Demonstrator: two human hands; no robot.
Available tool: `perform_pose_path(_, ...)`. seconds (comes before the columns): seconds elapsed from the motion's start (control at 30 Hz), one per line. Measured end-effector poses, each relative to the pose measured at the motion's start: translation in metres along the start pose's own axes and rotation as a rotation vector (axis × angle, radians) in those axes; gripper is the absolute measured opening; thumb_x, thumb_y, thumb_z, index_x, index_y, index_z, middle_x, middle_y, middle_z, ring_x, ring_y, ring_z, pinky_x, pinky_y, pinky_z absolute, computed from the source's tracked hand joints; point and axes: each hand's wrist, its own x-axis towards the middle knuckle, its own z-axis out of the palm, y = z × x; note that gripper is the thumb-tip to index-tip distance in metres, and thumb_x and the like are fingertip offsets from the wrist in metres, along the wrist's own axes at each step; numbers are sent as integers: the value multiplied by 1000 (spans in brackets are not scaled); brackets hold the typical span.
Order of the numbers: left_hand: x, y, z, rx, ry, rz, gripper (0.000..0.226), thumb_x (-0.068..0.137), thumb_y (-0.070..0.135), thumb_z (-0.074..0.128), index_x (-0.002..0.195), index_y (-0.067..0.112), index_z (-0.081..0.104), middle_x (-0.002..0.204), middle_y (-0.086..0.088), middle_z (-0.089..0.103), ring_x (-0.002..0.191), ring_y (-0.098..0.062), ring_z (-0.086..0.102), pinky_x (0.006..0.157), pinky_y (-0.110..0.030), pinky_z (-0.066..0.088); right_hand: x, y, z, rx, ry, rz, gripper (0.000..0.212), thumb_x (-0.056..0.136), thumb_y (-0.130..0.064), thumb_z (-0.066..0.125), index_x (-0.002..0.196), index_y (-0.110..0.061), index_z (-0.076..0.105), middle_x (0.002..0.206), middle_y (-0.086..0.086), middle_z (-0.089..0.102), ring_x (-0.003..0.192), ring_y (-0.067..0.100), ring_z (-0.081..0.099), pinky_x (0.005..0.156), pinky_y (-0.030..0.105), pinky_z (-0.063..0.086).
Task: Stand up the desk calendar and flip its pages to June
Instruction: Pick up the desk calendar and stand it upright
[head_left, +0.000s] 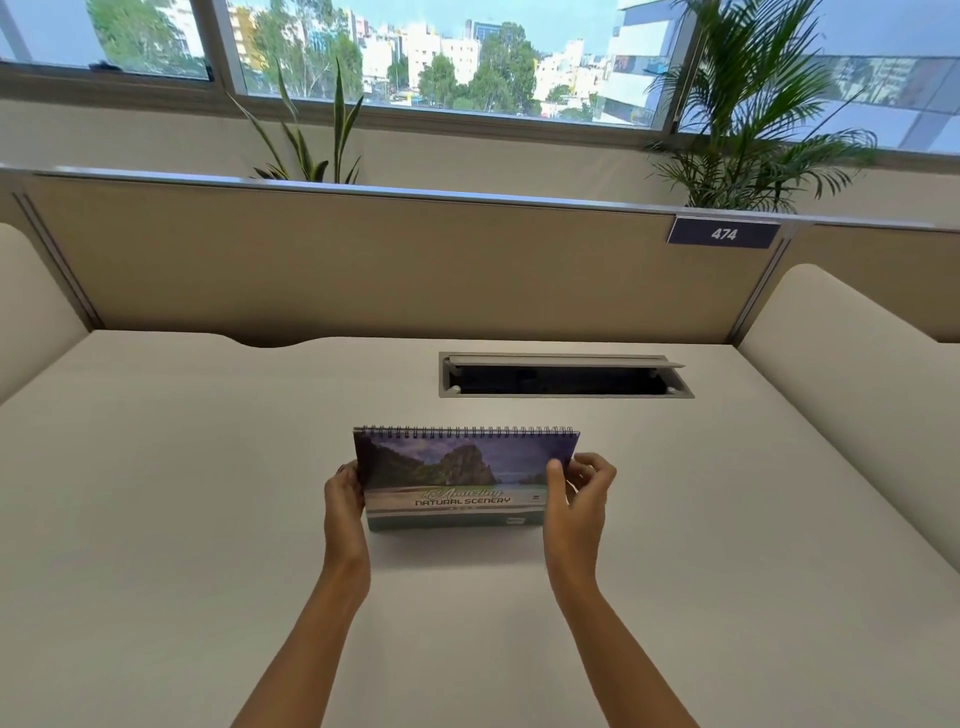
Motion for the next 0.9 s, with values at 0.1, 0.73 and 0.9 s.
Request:
perform_pose_path(0.1, 3, -3, 1, 11, -17, -9, 37, 100, 26, 18, 106, 19, 54, 96, 4, 60, 86, -7, 54, 75, -22, 43, -5, 10, -1, -22, 155, 29, 23, 90, -11, 56, 110, -13, 45, 114, 9, 51, 100, 26, 58, 81, 29, 52)
perform_pose_path(0.73, 14, -4, 0, 47, -54, -54, 40, 101, 29, 16, 111, 16, 53, 98, 4, 62, 89, -10, 55, 79, -26, 43, -12, 37, -9, -155, 98, 53, 17, 84, -8, 67, 101, -11, 63, 97, 5, 67, 91, 21, 63, 78, 20, 47)
perform_pose_path(0.9, 15, -4, -3, 46, -72, -72, 45, 101, 31, 16, 117, 15, 54, 106, -2, 62, 92, -13, 56, 85, -31, 41, -8, 33, -19, -148, 90, 66, 10, 79, -15, 73, 83, -10, 66, 79, 2, 69, 76, 19, 66, 61, 6, 48)
